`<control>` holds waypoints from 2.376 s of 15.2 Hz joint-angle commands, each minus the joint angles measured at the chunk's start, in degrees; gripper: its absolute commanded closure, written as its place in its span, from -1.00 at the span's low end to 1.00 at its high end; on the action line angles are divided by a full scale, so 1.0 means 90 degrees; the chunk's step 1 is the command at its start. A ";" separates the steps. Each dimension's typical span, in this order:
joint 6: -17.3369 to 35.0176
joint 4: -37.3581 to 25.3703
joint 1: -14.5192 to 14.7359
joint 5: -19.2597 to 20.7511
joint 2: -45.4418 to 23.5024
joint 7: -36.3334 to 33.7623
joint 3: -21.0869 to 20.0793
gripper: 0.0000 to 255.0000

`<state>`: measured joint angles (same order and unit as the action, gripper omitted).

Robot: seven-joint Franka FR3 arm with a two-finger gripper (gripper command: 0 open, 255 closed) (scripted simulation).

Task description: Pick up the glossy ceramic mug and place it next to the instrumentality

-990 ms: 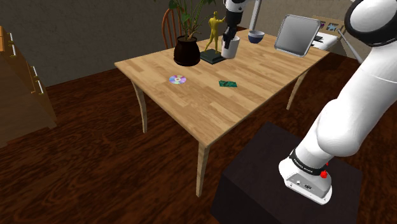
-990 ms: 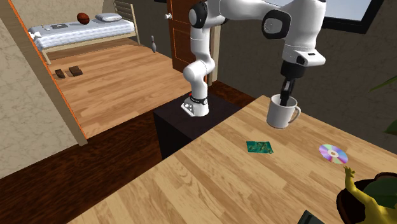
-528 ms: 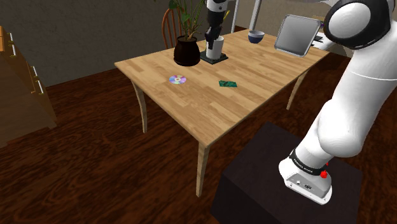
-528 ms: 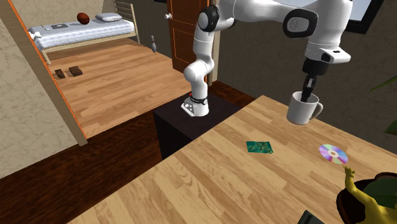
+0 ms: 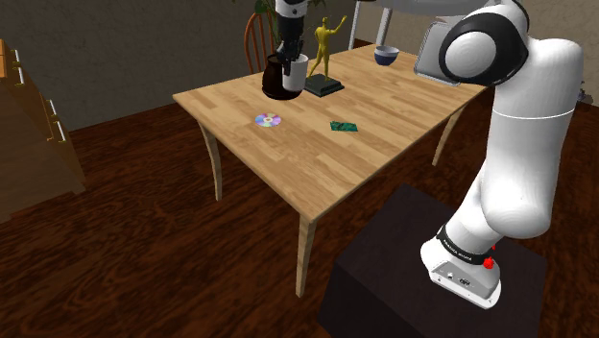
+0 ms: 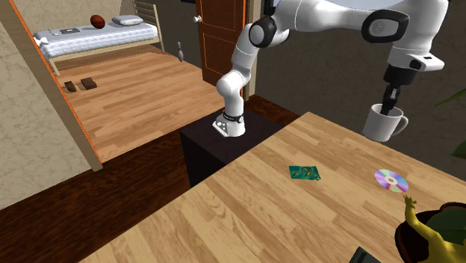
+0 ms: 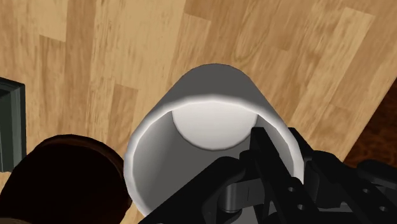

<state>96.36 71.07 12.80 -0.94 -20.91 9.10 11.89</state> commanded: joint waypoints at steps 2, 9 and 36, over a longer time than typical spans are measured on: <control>-0.0103 -0.0400 0.0051 -0.0034 -0.0312 -0.0119 -0.0046 1.00; 0.0576 0.0424 0.0101 -0.0003 -0.0166 -0.0150 -0.0050 1.00; 0.2458 0.2144 0.0144 -0.0027 -0.0334 -0.0197 -0.0084 1.00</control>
<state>118.45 90.38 14.09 -1.18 -23.90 7.33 11.13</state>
